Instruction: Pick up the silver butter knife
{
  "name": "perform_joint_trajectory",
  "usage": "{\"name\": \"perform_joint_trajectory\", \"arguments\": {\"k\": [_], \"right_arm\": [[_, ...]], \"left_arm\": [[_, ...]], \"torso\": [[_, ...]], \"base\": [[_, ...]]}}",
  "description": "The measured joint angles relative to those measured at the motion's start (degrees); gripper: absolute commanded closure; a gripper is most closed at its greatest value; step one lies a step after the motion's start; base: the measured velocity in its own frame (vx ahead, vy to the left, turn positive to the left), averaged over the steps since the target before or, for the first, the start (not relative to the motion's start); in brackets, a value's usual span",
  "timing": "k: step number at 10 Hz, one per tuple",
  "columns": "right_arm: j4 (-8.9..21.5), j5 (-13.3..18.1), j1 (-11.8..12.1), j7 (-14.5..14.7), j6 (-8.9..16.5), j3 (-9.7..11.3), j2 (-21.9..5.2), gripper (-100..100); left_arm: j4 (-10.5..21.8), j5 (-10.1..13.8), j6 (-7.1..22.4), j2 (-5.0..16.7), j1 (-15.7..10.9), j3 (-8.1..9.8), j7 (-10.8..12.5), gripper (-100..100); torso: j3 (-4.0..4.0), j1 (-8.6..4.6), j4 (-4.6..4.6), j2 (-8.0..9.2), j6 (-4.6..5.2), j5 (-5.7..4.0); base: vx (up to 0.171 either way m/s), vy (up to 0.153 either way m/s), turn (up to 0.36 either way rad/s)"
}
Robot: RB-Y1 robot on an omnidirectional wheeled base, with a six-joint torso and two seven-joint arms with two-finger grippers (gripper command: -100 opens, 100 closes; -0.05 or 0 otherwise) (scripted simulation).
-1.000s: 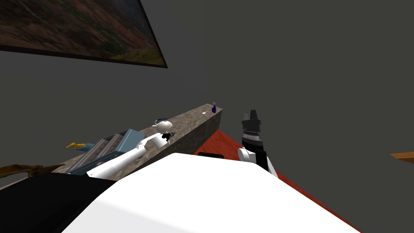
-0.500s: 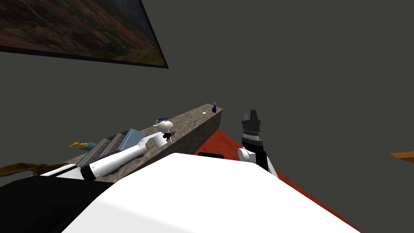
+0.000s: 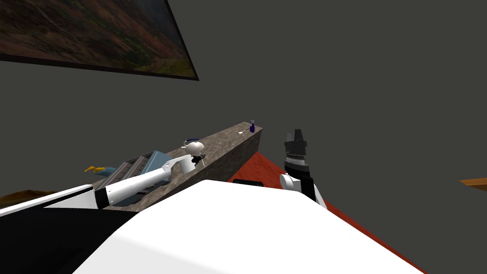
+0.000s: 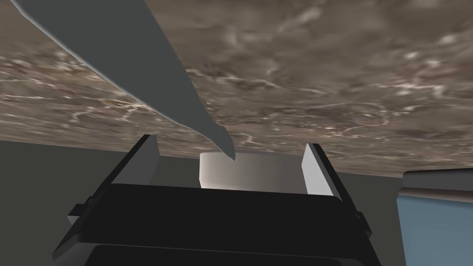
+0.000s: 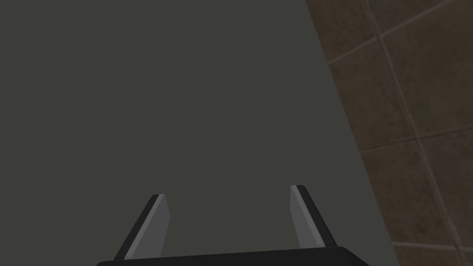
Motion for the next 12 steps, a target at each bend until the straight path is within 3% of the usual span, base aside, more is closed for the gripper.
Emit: {"name": "perform_joint_trajectory", "arguments": {"k": [2,3,5,6,10,11,12], "right_arm": [[0.0,0.0,0.0,0.0,0.0,0.0,0.0,0],[0.0,0.0,0.0,0.0,0.0,0.0,0.0,0],[0.0,0.0,0.0,0.0,0.0,0.0,0.0,0],[0.0,0.0,0.0,0.0,0.0,0.0,0.0,0],[0.0,0.0,0.0,0.0,0.0,0.0,0.0,0],[0.0,0.0,0.0,0.0,0.0,0.0,0.0,0],[0.0,0.0,0.0,0.0,0.0,0.0,0.0,0]], "left_arm": [[0.4,-0.5,0.0,0.8,-1.1,-3.05,2.9,-100],[0.6,-0.5,-0.3,2.8,-2.3,-4.60,4.4,-100],[1.5,-1.1,-0.5,3.1,-3.6,-7.76,7.3,-100],[1.6,-1.1,-0.6,3.1,-3.7,-7.92,7.6,100],[1.6,-1.1,-0.5,3.1,-3.6,-7.88,7.6,100],[1.6,-1.1,-0.5,3.1,-3.6,-7.89,7.6,0],[1.6,-1.1,-0.5,3.1,-3.6,-7.89,7.6,100]], "torso": [[0.00,-0.01,-0.01,0.00,-0.01,0.02],[0.00,0.01,0.00,0.01,-0.01,0.00],[0.00,-0.01,-0.01,0.00,-0.01,0.03],[-0.01,-0.03,-0.01,-0.01,0.00,0.02],[0.00,0.02,-0.01,0.01,0.01,0.03],[0.00,0.01,-0.01,0.00,0.02,0.03],[0.00,0.01,0.00,0.00,0.02,0.03]], "base": [[-0.008,0.008,0.004],[-0.010,0.014,0.002],[-0.003,0.003,-0.001],[0.001,-0.002,-0.019],[0.000,0.000,0.005],[0.000,0.000,0.000],[0.013,-0.004,-0.006]]}}
